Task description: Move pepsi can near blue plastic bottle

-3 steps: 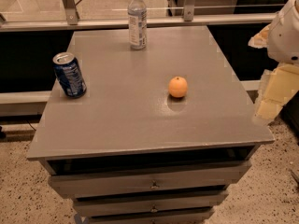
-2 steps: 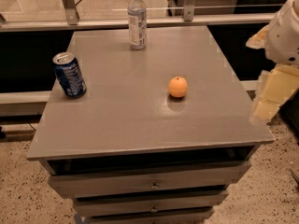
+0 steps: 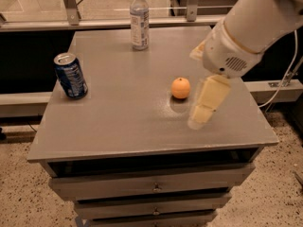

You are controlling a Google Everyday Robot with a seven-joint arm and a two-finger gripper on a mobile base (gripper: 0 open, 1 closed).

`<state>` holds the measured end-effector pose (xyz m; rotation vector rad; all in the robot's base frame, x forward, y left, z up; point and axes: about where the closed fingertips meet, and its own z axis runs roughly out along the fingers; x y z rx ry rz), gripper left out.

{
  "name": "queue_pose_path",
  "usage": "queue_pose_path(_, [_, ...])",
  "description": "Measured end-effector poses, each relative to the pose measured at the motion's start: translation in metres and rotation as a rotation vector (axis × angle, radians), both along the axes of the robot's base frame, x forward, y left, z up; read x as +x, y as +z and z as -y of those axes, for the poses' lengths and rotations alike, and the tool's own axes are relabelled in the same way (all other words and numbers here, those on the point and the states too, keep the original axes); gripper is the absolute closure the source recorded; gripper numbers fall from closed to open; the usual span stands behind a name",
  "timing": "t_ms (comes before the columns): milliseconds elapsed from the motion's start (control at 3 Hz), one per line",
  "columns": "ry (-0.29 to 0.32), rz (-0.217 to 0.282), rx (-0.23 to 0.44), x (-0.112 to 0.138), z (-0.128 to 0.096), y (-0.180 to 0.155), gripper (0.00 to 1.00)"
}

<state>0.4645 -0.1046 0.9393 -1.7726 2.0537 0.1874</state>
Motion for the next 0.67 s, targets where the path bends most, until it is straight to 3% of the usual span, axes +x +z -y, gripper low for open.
queue_pose_path(333, [0.058, 0.039, 0.159, 0.0190, -0.0842, 0.0005, 0.00])
queue_pose_path(667, [0.058, 0.039, 0.159, 0.0190, -0.0843, 0.0006, 0.00])
